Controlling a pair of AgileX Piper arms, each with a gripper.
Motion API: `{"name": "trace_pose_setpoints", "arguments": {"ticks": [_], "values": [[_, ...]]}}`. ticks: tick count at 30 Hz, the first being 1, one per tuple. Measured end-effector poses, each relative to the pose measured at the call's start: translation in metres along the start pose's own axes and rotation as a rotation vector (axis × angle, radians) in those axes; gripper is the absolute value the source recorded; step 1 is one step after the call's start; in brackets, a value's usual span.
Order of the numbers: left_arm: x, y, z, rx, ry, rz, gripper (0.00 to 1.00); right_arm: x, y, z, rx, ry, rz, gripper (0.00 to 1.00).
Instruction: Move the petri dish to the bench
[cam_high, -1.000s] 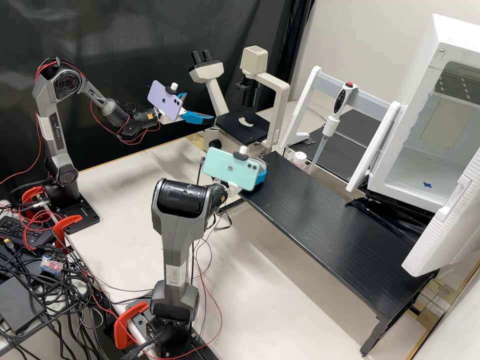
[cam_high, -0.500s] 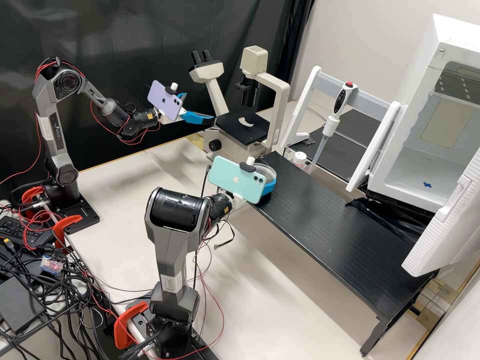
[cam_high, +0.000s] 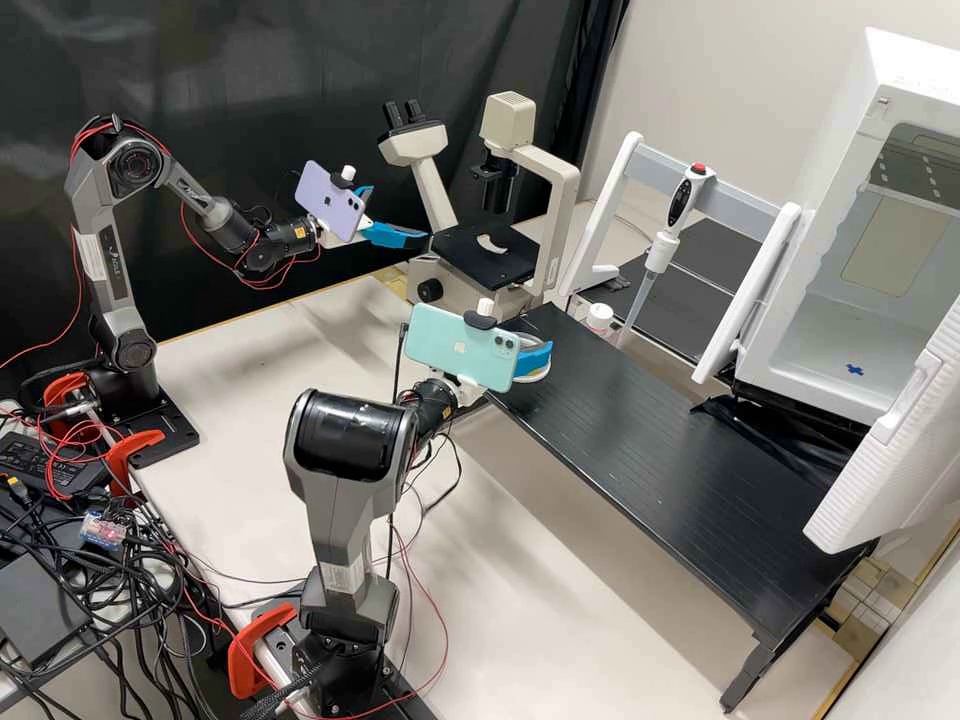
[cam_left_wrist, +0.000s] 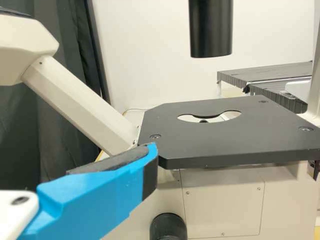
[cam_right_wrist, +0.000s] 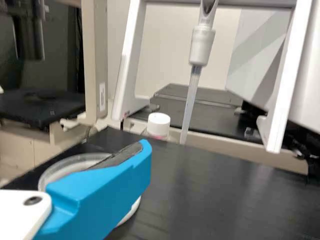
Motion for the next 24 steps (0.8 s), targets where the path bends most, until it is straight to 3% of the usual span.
{"name": "trace_pose_setpoints", "arguments": {"ticks": [4, 12, 18, 24], "values": [[0.000, 0.000, 0.000, 0.000, 0.000, 0.000, 1.00, -0.012, 0.011, -0.008, 0.020, 0.036, 0.058, 1.00], [0.000, 0.000, 0.000, 0.000, 0.000, 0.000, 1.00, -0.050, 0.044, -0.015, 0.088, 0.147, 0.315, 1.00], [0.000, 0.000, 0.000, 0.000, 0.000, 0.000, 1.00, -0.062, 0.047, -0.008, 0.122, 0.224, 0.316, 1.00], [0.000, 0.000, 0.000, 0.000, 0.000, 0.000, 1.00, -0.062, 0.047, -0.006, 0.132, 0.207, 0.318, 1.00]]}}
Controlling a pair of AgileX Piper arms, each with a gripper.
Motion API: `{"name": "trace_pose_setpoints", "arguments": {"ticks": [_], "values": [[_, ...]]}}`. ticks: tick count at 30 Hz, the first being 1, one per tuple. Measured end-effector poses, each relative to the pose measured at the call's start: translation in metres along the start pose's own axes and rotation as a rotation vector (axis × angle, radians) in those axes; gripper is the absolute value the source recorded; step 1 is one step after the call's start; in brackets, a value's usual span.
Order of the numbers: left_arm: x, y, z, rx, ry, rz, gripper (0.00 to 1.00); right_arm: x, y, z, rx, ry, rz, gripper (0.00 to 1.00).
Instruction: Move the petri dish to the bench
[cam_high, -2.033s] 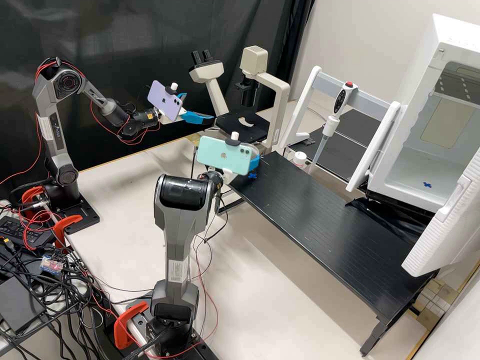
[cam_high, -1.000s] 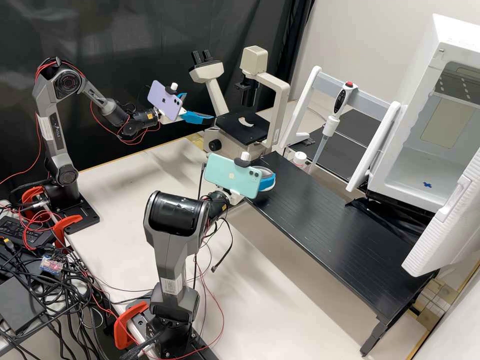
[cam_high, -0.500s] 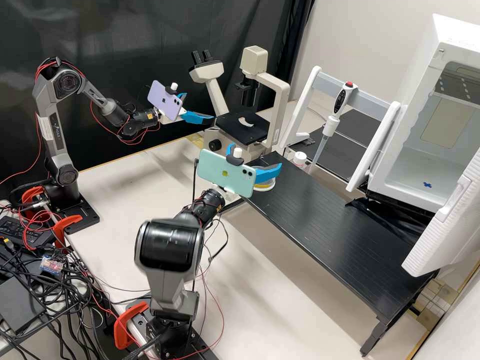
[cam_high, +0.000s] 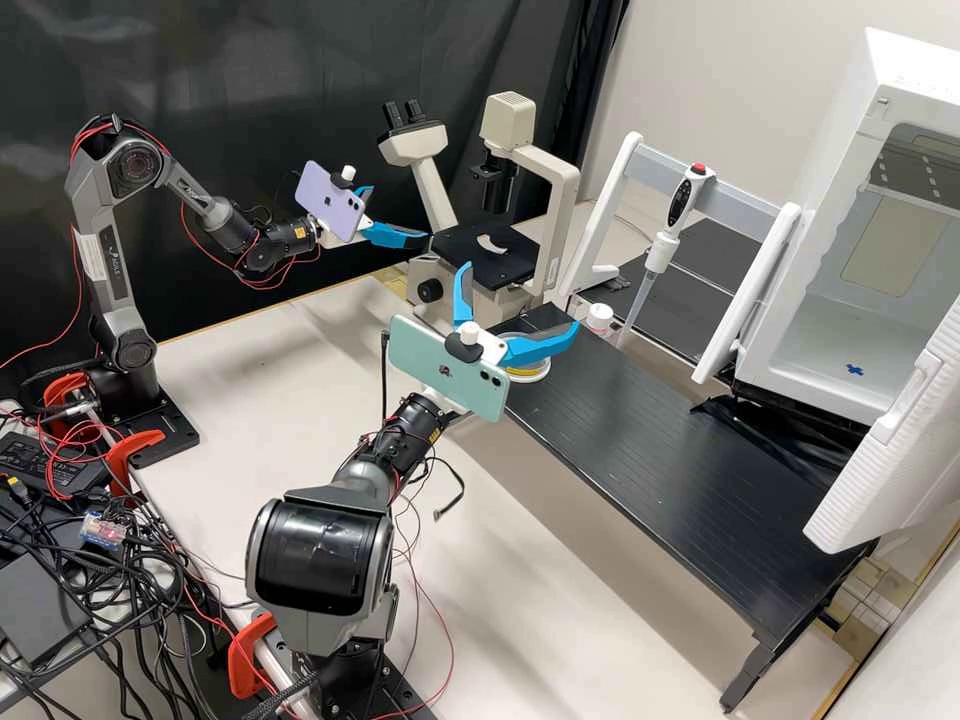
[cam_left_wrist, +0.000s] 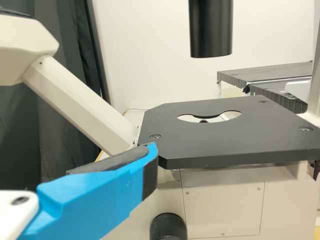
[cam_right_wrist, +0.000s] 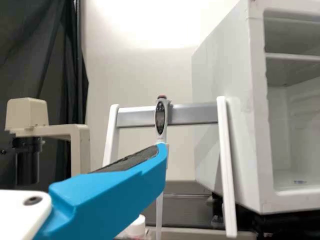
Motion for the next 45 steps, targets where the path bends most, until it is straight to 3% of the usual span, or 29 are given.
{"name": "trace_pose_setpoints", "arguments": {"ticks": [5, 11, 12, 14, 18, 21, 26, 27, 35, 40, 45], "values": [[0.000, 0.000, 0.000, 0.000, 0.000, 0.000, 1.00, 0.000, -0.002, -0.001, -0.027, -0.013, -0.007, 1.00], [0.000, 0.000, 0.000, 0.000, 0.000, 0.000, 1.00, 0.004, -0.004, 0.002, -0.079, -0.116, -0.035, 1.00], [0.000, 0.000, 0.000, 0.000, 0.000, 0.000, 1.00, 0.007, -0.004, 0.005, -0.117, -0.176, -0.051, 1.00], [0.000, 0.000, 0.000, 0.000, 0.000, 0.000, 1.00, 0.010, -0.006, 0.006, -0.173, -0.227, -0.085, 1.00], [0.000, 0.000, 0.000, 0.000, 0.000, 0.000, 1.00, 0.013, -0.008, 0.007, -0.236, -0.285, -0.140, 1.00], [0.000, 0.000, 0.000, 0.000, 0.000, 0.000, 1.00, 0.015, -0.008, 0.008, -0.274, -0.292, -0.163, 1.00], [0.000, 0.000, 0.000, 0.000, 0.000, 0.000, 1.00, 0.021, 0.001, 0.014, -0.318, -0.324, -0.122, 1.00], [0.000, 0.000, 0.000, 0.000, 0.000, 0.000, 1.00, 0.022, 0.004, 0.017, -0.341, -0.325, -0.110, 1.00], [0.000, 0.000, 0.000, 0.000, 0.000, 0.000, 1.00, 0.032, 0.022, 0.019, -0.423, -0.278, -0.042, 1.00], [0.000, 0.000, 0.000, 0.000, 0.000, 0.000, 1.00, 0.033, 0.027, 0.019, -0.438, -0.253, -0.026, 1.00], [0.000, 0.000, 0.000, 0.000, 0.000, 0.000, 1.00, 0.032, 0.031, 0.014, -0.389, -0.218, -0.005, 1.00]]}}
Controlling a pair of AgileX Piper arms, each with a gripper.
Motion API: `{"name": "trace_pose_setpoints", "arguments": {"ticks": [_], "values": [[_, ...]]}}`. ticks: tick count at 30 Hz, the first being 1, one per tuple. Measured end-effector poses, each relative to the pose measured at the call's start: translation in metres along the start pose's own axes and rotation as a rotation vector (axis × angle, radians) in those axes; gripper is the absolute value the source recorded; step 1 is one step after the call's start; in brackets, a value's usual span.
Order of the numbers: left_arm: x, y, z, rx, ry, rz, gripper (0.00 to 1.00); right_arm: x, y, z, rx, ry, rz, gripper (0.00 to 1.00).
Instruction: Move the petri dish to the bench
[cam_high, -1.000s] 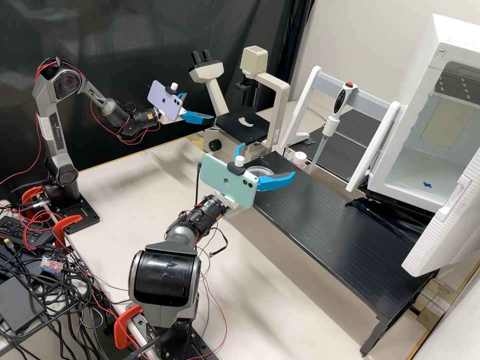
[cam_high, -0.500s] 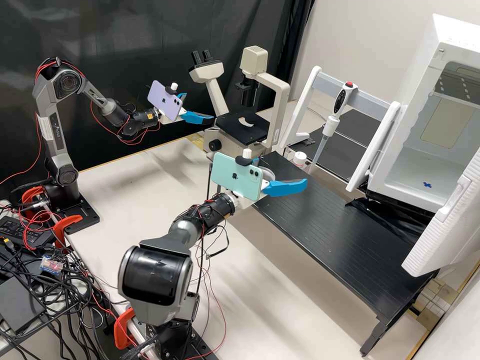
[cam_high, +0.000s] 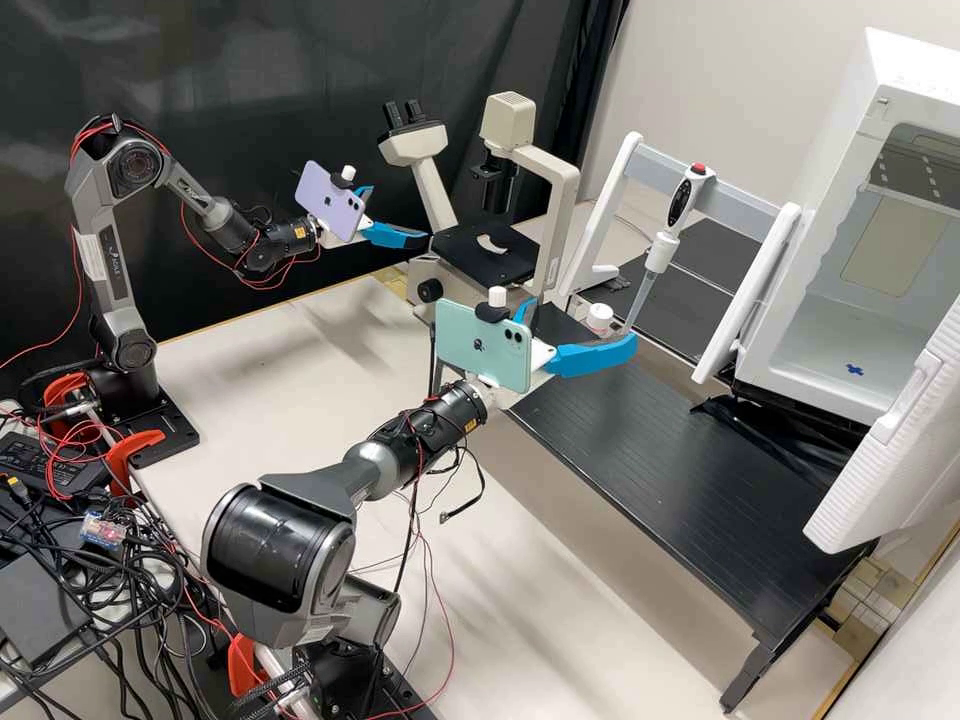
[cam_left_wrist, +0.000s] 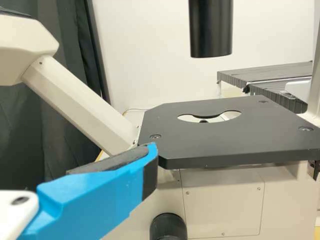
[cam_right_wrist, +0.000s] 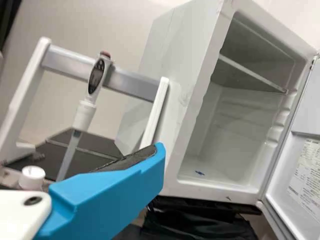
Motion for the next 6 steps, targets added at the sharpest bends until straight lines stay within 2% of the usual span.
{"name": "trace_pose_setpoints", "arguments": {"ticks": [1, 2, 5, 6], "values": [[0.0000, 0.0000, 0.0000, 0.000, 0.000, 0.000, 1.00, -0.0005, 0.0011, -0.0006, 0.011, 0.006, 0.004, 1.00], [0.0000, 0.0000, 0.0000, 0.000, 0.000, 0.000, 1.00, -0.0004, 0.0027, -0.0013, 0.037, 0.021, 0.017, 1.00], [0.0000, 0.0000, 0.0000, 0.000, 0.000, 0.000, 1.00, -0.0033, 0.0051, -0.0017, 0.156, 0.083, 0.077, 1.00], [0.0000, 0.0000, 0.0000, 0.000, 0.000, 0.000, 1.00, -0.0043, 0.0059, -0.0017, 0.179, 0.098, 0.092, 1.00]]}}
